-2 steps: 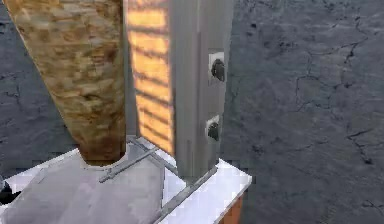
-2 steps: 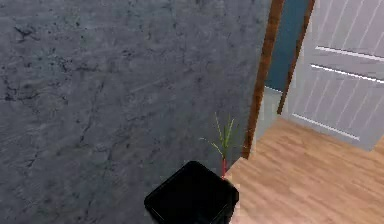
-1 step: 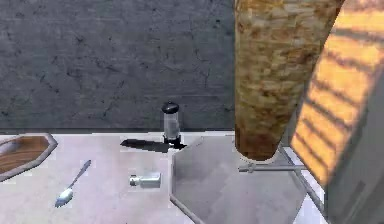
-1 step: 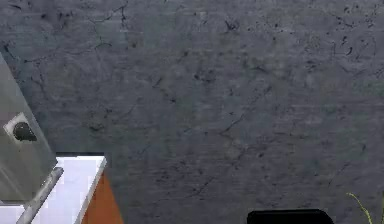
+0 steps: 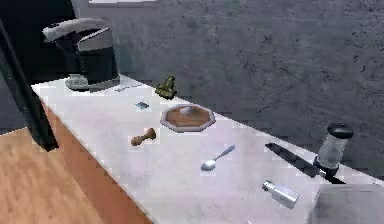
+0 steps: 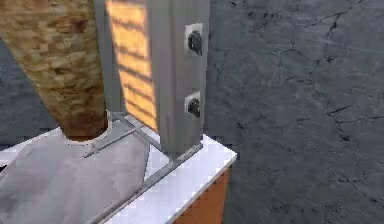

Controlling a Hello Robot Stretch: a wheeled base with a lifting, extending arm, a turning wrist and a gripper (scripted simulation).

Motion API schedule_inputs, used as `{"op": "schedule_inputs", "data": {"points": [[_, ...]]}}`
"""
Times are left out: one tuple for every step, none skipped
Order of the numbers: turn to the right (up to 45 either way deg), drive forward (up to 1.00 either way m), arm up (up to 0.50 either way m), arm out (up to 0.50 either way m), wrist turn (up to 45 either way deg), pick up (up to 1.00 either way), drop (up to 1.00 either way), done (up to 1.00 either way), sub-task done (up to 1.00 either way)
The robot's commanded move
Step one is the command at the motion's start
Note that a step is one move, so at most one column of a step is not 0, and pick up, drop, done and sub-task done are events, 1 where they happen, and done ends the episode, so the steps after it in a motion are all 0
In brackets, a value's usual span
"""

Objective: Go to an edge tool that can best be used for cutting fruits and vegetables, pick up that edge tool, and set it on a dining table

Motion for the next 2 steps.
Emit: {"op": "schedule_inputs", "data": {"points": [[-45.0, 0.0, 0.0, 0.0, 0.0, 0.0, 0.0, 0.0, 0.0], [0.0, 0.0, 0.5, 0.0, 0.0, 0.0, 0.0, 0.0, 0.0]]}}
